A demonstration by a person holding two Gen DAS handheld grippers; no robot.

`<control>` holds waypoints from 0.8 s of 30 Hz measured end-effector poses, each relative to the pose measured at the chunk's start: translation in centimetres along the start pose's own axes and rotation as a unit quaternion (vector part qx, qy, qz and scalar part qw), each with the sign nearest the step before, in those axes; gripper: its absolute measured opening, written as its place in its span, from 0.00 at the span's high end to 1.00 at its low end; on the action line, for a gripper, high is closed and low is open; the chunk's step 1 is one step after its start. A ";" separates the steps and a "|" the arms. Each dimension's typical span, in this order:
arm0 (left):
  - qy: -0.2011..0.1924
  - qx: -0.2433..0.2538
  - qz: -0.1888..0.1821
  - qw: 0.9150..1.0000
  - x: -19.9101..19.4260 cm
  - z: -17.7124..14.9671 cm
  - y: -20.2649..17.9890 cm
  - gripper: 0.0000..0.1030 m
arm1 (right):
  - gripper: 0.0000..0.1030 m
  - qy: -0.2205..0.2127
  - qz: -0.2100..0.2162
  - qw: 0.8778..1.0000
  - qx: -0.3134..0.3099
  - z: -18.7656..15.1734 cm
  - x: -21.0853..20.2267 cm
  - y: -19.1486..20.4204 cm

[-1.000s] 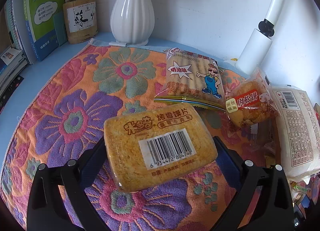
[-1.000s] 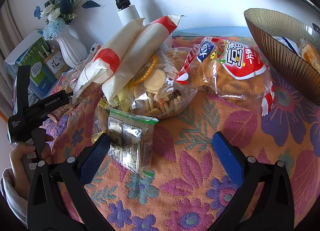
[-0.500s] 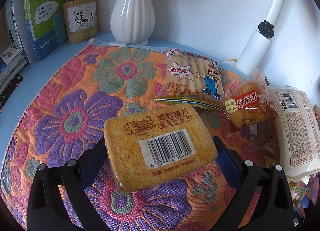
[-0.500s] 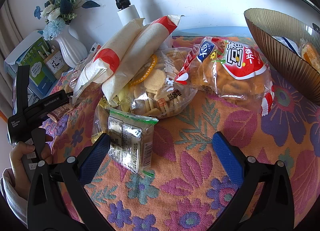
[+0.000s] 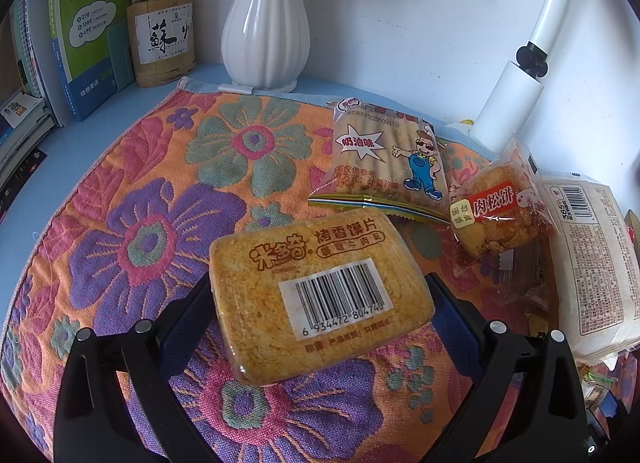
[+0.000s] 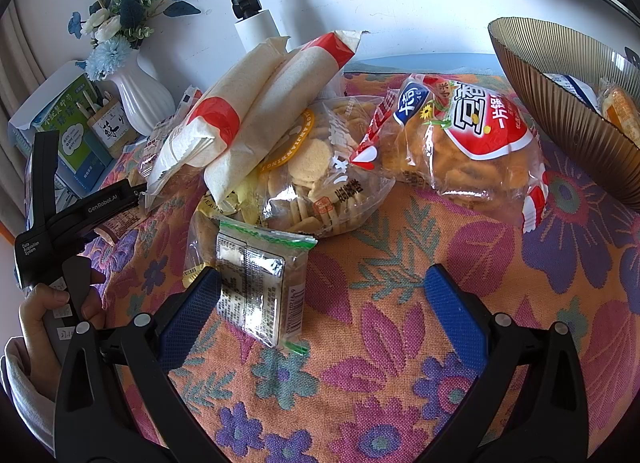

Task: Organize snacks
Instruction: 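Grasp the yellow toasted-bread pack with the left tool while the right tool grasps the clear green-topped pack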

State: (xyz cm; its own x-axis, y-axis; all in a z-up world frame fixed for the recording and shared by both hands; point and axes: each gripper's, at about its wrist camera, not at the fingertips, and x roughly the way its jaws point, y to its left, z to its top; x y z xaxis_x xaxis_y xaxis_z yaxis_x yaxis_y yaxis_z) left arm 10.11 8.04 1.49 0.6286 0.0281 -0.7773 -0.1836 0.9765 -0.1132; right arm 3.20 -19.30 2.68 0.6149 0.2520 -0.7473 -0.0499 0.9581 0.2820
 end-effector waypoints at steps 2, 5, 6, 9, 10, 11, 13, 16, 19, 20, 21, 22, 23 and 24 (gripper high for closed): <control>0.000 0.000 0.000 1.000 0.0 0.0 0.0 0.05 | 0.03 0.000 0.000 1.000 0.000 0.0 0.0 0.0; -0.002 0.000 -0.001 1.000 0.0 0.0 0.0 0.05 | 0.03 -0.002 0.001 1.000 0.000 0.0 -0.1 0.0; -0.002 -0.001 -0.001 1.000 0.0 0.0 0.0 0.05 | 0.03 -0.004 0.003 1.000 0.000 0.0 -0.2 -0.2; -0.002 0.000 -0.001 1.000 0.0 0.0 0.0 0.05 | 0.03 -0.007 0.022 1.000 -0.013 -0.2 -0.5 0.2; -0.002 0.000 -0.001 1.000 0.0 0.0 0.0 0.05 | 0.03 -0.005 0.024 0.999 -0.021 -0.2 -0.5 0.5; -0.002 0.000 0.000 1.000 0.0 0.0 0.0 0.05 | 0.03 0.000 0.023 0.999 -0.034 -0.3 -0.3 1.0; -0.002 0.000 -0.001 1.000 0.0 0.0 0.0 0.05 | 0.04 0.006 0.019 0.999 -0.046 -0.3 -0.1 1.5; -0.003 -0.001 -0.001 1.000 0.0 0.0 -0.1 0.05 | 0.45 0.002 0.029 0.999 -0.043 -0.3 -0.3 1.4; -0.013 -0.009 0.001 1.000 -0.3 -0.1 0.0 0.16 | 0.55 -0.006 0.045 0.998 -0.040 -0.4 -0.7 1.2; -0.017 -0.016 -0.005 1.000 -0.4 -0.2 0.2 0.16 | 0.55 -0.011 0.049 0.998 -0.036 -0.4 -1.0 1.0; -0.019 -0.021 -0.011 1.000 -0.4 -0.2 0.4 0.16 | 0.55 -0.015 0.055 0.998 -0.031 -0.4 -1.1 0.7; -0.023 -0.023 -0.012 0.999 -0.6 -0.2 0.5 0.16 | 0.56 -0.022 0.064 0.997 -0.024 -0.4 -1.4 0.4; -0.028 -0.025 -0.008 0.999 -0.8 -0.3 0.5 0.17 | 0.56 -0.029 0.072 0.997 -0.016 -0.4 -1.7 0.0; -0.033 -0.027 -0.003 0.999 -1.0 -0.3 0.6 0.17 | 0.56 -0.035 0.078 0.996 -0.011 -0.5 -1.9 -0.3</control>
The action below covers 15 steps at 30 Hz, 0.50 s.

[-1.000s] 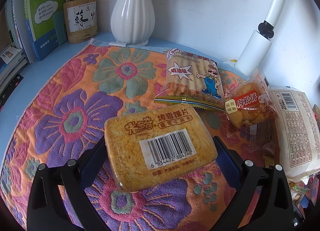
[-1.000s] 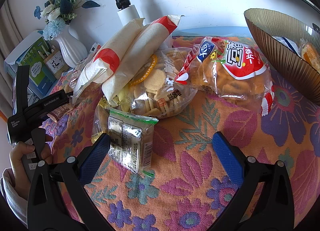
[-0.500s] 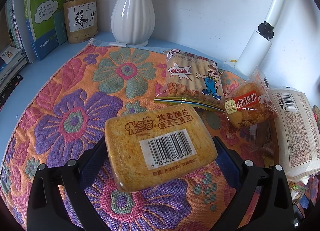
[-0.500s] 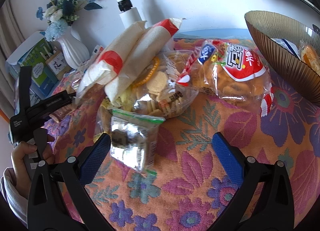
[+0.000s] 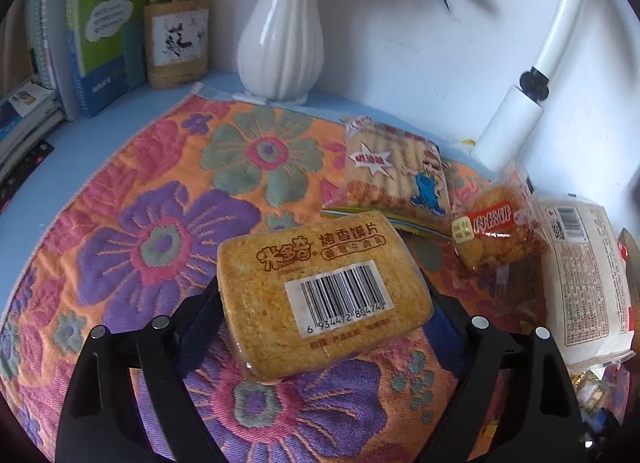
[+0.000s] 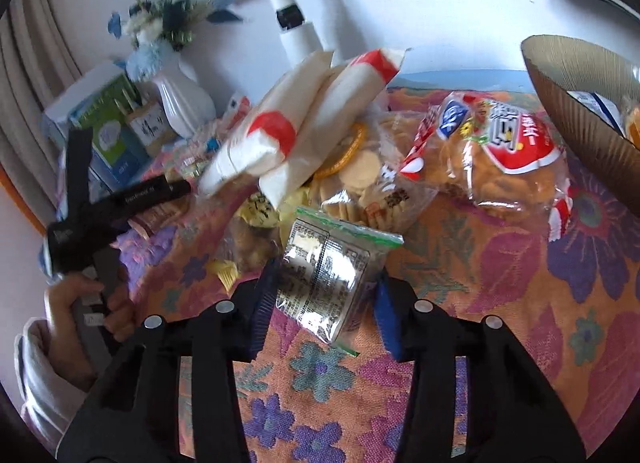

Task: Organize snacks
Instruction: 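Grasp the yellow toasted-bread pack with the left tool while the right tool grasps the clear green-topped pack, then carry both packs to the glass bowl and open both tools over it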

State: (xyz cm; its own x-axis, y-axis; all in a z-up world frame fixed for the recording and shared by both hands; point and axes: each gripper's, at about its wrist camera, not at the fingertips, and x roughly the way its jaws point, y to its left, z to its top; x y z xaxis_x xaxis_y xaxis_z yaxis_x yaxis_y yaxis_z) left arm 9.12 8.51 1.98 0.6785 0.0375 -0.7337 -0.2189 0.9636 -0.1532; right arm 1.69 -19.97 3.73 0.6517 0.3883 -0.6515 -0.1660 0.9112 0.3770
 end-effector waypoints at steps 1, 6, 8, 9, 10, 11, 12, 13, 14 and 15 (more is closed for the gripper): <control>-0.003 -0.002 0.001 1.000 -0.1 0.0 0.1 0.17 | 0.57 -0.008 0.009 1.000 0.004 0.0 -0.3 -0.2; -0.013 -0.012 0.005 1.000 -0.5 0.0 0.6 0.16 | 0.57 -0.027 0.025 0.999 -0.005 -0.1 -1.2 0.2; -0.014 -0.016 0.008 1.000 -0.6 0.0 0.8 0.16 | 0.57 -0.033 0.027 0.999 -0.007 -0.1 -1.3 0.4; -0.016 -0.018 0.009 1.000 -0.6 -0.1 0.9 0.16 | 0.57 -0.039 0.031 0.999 -0.005 -0.1 -1.5 0.4; -0.018 -0.019 0.010 1.000 -0.7 -0.1 1.0 0.16 | 0.57 -0.043 0.033 0.999 -0.004 -0.1 -1.7 0.3; -0.019 -0.020 0.011 1.000 -0.8 -0.2 1.1 0.16 | 0.57 -0.048 0.033 0.998 -0.002 -0.1 -1.8 0.3; -0.022 -0.021 0.012 0.999 -0.9 -0.2 1.0 0.16 | 0.57 -0.056 0.037 0.998 0.000 -0.1 -2.2 0.2; -0.025 -0.021 0.013 0.999 -1.0 -0.3 1.2 0.16 | 0.57 -0.062 0.041 0.997 0.002 0.0 -2.3 0.1; -0.029 -0.021 0.013 0.999 -1.1 -0.3 1.1 0.16 | 0.57 -0.069 0.043 0.997 0.005 0.0 -2.4 0.2; -0.035 -0.020 0.014 0.999 -1.3 -0.3 1.1 0.16 | 0.57 -0.074 0.045 0.996 0.007 0.0 -2.6 0.1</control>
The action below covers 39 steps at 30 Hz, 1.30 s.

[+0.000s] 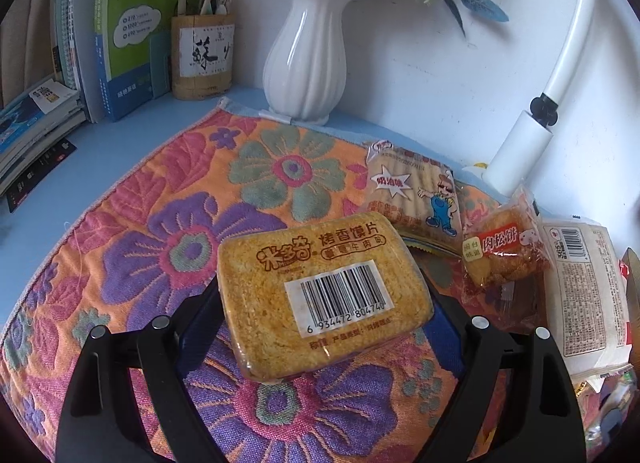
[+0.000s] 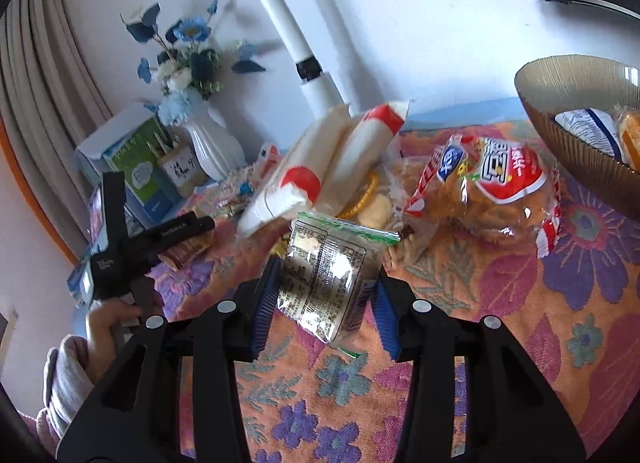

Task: Organize snacks
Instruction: 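Carry both packs to the glass bowl and open both tools over it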

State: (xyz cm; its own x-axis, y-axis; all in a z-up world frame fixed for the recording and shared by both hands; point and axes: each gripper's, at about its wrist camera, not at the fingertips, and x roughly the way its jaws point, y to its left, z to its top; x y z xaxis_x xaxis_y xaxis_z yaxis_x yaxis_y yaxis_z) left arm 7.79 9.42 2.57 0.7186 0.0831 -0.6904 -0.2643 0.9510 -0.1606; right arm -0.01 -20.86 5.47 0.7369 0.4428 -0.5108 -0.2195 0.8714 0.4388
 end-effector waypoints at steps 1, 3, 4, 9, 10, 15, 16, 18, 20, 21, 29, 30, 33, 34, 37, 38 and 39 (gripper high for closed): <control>-0.005 0.001 -0.001 1.000 -0.2 0.0 0.0 0.16 | 0.57 -0.004 0.002 1.000 0.002 0.0 -0.2 -0.1; -0.019 0.006 -0.003 1.000 -0.6 -0.1 -0.2 0.16 | 0.57 -0.013 0.004 1.000 0.003 0.1 -0.6 -0.2; -0.025 0.008 -0.005 1.000 -0.8 -0.1 -0.3 0.16 | 0.57 -0.017 0.005 1.000 0.004 0.1 -0.7 -0.2; -0.063 0.035 -0.017 0.997 -2.0 -0.2 -1.5 0.16 | 0.57 -0.033 0.009 0.999 0.005 0.3 -1.2 -0.1; -0.067 0.042 -0.017 0.997 -2.1 -0.3 -1.8 0.16 | 0.57 -0.035 0.008 0.999 0.005 0.2 -1.3 -0.1; -0.083 0.063 -0.013 0.995 -2.6 -0.2 -2.6 0.16 | 0.57 -0.054 0.013 0.998 0.021 0.8 -2.3 -0.6; -0.085 0.065 -0.007 0.994 -2.8 -0.2 -2.7 0.16 | 0.58 -0.058 0.016 0.998 0.026 1.1 -2.7 -0.7; -0.092 0.078 0.010 0.993 -3.5 -0.1 -3.4 0.16 | 0.60 -0.068 0.022 0.997 0.031 1.9 -3.8 -0.8; -0.090 0.083 0.008 0.992 -4.3 0.2 -4.1 0.16 | 0.60 -0.080 0.014 0.996 0.037 3.0 -5.5 -1.0; -0.085 0.081 0.003 0.993 -4.8 0.4 -4.6 0.16 | 0.61 -0.084 0.013 0.996 0.041 3.6 -6.1 -1.2; -0.071 0.120 -0.018 0.990 -7.7 1.3 -10.6 0.16 | 0.66 -0.122 -0.011 0.991 0.046 7.5 -10.7 -4.2; -0.074 0.125 -0.022 0.989 -8.1 1.2 -11.5 0.16 | 0.67 -0.125 -0.015 0.991 0.046 7.8 -11.1 -4.6; -0.077 0.136 -0.036 0.987 -8.7 1.2 -13.7 0.16 | 0.81 -0.138 -0.029 0.989 0.051 9.1 -12.6 -6.4; -0.075 0.140 -0.047 0.986 -9.0 1.2 -14.6 0.16 | 0.82 -0.138 -0.032 0.988 0.058 9.5 -12.9 -7.2; -0.073 0.149 -0.071 0.983 -9.6 0.7 -16.8 0.16 | 0.82 -0.138 -0.045 0.986 0.078 10.4 -13.2 -9.8; -0.072 0.154 -0.080 0.982 -9.7 0.5 -17.8 0.16 | 0.82 -0.135 -0.053 0.986 0.085 10.6 -13.3 -10.7; -0.069 0.155 -0.091 0.981 -9.9 0.4 -18.7 0.16 | 0.82 -0.137 -0.057 0.984 0.094 10.7 -13.4 -11.6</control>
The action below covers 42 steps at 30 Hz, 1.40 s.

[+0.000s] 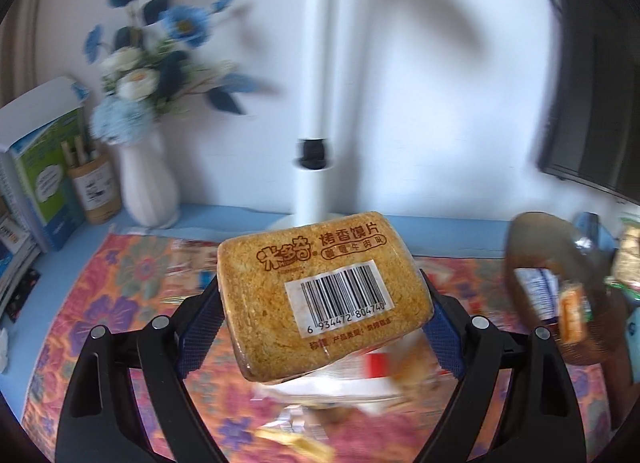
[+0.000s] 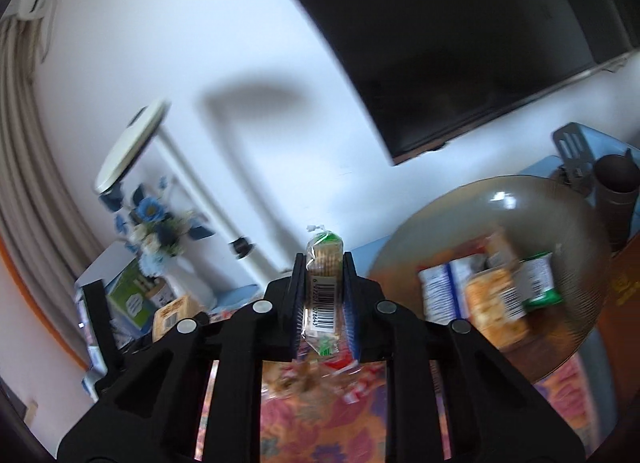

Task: Organize snacks
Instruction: 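Carry both packs to the glass bowl and open both tools over it, then move both open tools back over the snack pile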

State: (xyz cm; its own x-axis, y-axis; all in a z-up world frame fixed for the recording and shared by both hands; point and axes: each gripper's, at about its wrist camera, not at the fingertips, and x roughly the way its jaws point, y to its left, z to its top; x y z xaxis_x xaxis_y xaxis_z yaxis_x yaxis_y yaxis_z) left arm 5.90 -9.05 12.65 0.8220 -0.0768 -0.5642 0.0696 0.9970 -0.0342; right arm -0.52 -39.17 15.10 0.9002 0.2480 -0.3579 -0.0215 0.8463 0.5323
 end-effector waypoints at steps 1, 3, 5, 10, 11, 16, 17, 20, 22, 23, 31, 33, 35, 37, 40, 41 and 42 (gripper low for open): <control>0.000 0.001 -0.009 1.000 0.0 0.1 -0.7 0.16 | 0.82 -0.002 0.001 1.000 0.007 0.2 0.0 -0.8; -0.001 0.007 -0.024 1.000 0.1 0.4 -2.3 0.16 | 0.83 -0.006 -0.007 1.000 0.019 0.8 -0.2 -2.3; -0.001 0.019 -0.047 0.999 0.2 0.7 -4.6 0.16 | 0.82 -0.010 -0.019 1.000 0.023 1.3 -0.3 -3.3; 0.003 0.043 -0.102 0.994 0.4 1.6 -9.8 0.16 | 0.82 -0.002 -0.050 0.998 0.035 3.1 0.3 -6.4; 0.006 0.051 -0.116 0.992 0.3 1.7 -11.1 0.16 | 0.82 -0.001 -0.055 0.998 0.037 3.3 0.5 -6.8; 0.037 0.089 -0.182 0.979 1.0 1.6 -16.3 0.16 | 0.82 0.011 -0.079 0.996 0.047 5.5 2.0 -9.7; 0.044 0.099 -0.193 0.975 1.2 1.4 -17.4 0.16 | 0.82 0.014 -0.080 0.995 0.050 5.8 2.3 -10.1; 0.060 0.121 -0.210 0.968 2.0 0.5 -20.0 0.16 | 0.82 0.027 -0.090 0.994 0.061 6.5 3.4 -11.4; 0.069 0.123 -0.223 0.964 2.4 0.0 -21.0 0.16 | 0.82 0.032 -0.096 0.993 0.063 6.8 3.9 -11.9; 0.070 0.121 -0.229 0.963 2.6 0.0 -21.3 0.16 | 0.82 0.037 -0.096 0.993 0.065 6.8 4.2 -12.0; 0.082 0.162 -0.263 0.947 2.8 -0.9 -22.6 0.06 | 0.28 0.038 -0.103 0.992 0.069 6.6 5.1 -12.6; 0.072 0.186 -0.261 0.945 2.4 -1.0 -22.8 0.05 | 0.21 0.031 -0.121 0.991 0.055 6.6 4.6 -12.1; 0.058 0.201 -0.231 0.950 2.1 -1.0 -22.8 0.05 | 0.21 0.033 -0.129 0.990 0.044 6.8 4.4 -11.5; 0.073 0.193 -0.218 0.954 2.2 -0.7 -22.0 0.05 | 0.19 0.034 -0.128 0.991 0.037 7.0 4.0 -10.7; 0.071 0.180 -0.198 0.961 1.8 -0.3 -20.5 0.05 | 0.16 0.033 -0.130 0.991 0.018 7.0 3.4 -9.0; 0.065 0.180 -0.185 0.964 1.5 -0.2 -20.0 0.05 | 0.16 0.034 -0.130 0.991 0.012 6.9 3.3 -8.3; 0.056 0.180 -0.170 0.967 1.0 -0.1 -19.3 0.05 | 0.16 0.035 -0.127 0.991 0.007 6.8 3.2 -7.6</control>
State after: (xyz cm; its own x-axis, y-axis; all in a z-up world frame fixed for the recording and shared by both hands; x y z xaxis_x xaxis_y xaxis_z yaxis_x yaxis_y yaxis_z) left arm 5.33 -28.34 12.60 0.6514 -0.3777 -0.6580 0.5345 0.8440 0.0447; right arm 5.46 -47.96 15.12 0.8438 0.0595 -0.5334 0.2084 0.8795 0.4278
